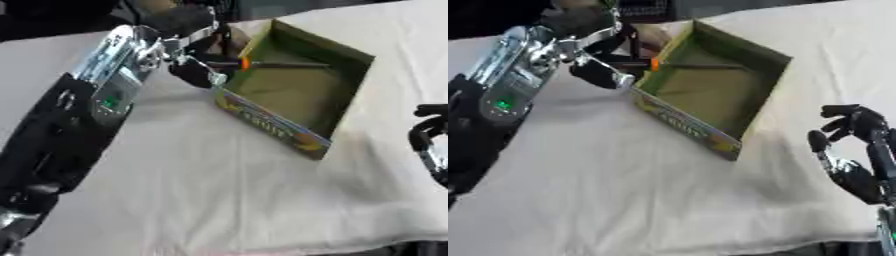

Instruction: Pick up objects on the table and place them in the box.

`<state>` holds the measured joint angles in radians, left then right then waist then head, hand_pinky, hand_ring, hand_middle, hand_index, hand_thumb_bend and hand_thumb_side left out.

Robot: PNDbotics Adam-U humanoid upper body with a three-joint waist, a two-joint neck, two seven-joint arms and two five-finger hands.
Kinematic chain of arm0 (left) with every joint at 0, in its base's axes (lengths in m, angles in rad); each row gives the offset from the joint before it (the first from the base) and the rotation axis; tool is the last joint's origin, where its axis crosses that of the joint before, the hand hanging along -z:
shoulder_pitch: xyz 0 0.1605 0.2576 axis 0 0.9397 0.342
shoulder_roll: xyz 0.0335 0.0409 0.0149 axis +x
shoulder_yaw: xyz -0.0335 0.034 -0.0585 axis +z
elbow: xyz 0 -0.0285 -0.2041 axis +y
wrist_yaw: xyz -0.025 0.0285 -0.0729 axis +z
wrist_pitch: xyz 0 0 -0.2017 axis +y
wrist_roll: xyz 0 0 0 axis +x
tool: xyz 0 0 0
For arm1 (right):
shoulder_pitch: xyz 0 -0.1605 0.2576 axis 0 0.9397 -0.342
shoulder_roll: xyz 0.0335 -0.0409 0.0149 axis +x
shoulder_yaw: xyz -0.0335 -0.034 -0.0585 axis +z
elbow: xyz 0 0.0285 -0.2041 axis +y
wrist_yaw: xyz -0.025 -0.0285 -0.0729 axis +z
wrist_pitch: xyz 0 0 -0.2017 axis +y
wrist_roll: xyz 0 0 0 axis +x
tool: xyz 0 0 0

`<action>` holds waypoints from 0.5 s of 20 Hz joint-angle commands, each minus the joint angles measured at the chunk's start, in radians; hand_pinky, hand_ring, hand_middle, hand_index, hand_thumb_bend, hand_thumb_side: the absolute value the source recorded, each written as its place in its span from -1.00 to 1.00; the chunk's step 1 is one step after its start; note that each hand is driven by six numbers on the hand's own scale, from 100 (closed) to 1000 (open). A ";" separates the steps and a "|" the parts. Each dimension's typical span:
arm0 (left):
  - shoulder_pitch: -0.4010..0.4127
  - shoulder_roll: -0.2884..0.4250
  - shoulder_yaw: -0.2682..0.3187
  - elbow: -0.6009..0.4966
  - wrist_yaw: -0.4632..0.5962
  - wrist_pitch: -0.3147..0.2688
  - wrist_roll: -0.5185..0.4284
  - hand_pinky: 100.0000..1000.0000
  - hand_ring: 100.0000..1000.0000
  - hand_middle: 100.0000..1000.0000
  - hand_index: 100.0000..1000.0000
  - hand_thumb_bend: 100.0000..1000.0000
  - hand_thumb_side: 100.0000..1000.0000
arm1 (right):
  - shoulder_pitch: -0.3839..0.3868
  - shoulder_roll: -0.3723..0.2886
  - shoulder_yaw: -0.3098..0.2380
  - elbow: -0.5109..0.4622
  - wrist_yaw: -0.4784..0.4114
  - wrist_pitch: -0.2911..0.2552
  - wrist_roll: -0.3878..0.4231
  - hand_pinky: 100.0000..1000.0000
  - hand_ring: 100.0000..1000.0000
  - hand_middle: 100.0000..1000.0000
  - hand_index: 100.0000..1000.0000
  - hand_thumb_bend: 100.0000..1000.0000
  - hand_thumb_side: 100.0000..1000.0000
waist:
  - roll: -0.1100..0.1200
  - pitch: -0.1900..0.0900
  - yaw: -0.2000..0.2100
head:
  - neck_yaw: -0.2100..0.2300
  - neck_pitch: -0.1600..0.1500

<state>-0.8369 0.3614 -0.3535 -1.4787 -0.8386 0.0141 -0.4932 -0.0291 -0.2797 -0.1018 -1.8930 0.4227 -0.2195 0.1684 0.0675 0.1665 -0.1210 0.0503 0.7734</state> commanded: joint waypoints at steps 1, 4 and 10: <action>-0.037 -0.044 0.006 0.028 -0.030 -0.004 0.022 -1.00 -0.94 -0.79 -0.61 -1.00 -0.60 | -0.001 -0.003 0.000 -0.021 -0.005 -0.001 0.005 -0.09 0.09 0.26 0.52 -0.28 0.28 | -0.007 -0.020 -0.002 | 0.011 -0.003; -0.067 -0.105 0.012 0.066 -0.066 0.004 0.046 -1.00 -0.89 -0.60 -0.42 -1.00 -0.43 | 0.000 -0.002 0.002 -0.020 -0.005 -0.002 0.008 -0.09 0.09 0.26 0.52 -0.28 0.28 | -0.008 -0.020 -0.004 | 0.016 -0.003; -0.134 -0.193 0.005 0.104 -0.121 -0.024 0.120 -0.21 0.14 0.36 0.46 0.30 0.33 | 0.003 0.000 0.006 -0.017 -0.007 -0.005 0.014 -0.09 0.09 0.26 0.52 -0.28 0.28 | -0.009 -0.021 -0.010 | 0.032 -0.003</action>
<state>-0.9414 0.1827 -0.3533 -1.3678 -0.9468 -0.0037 -0.3930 -0.0279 -0.2724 -0.0955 -1.8927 0.4195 -0.2225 0.1790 0.0669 0.1636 -0.1291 0.0694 0.7734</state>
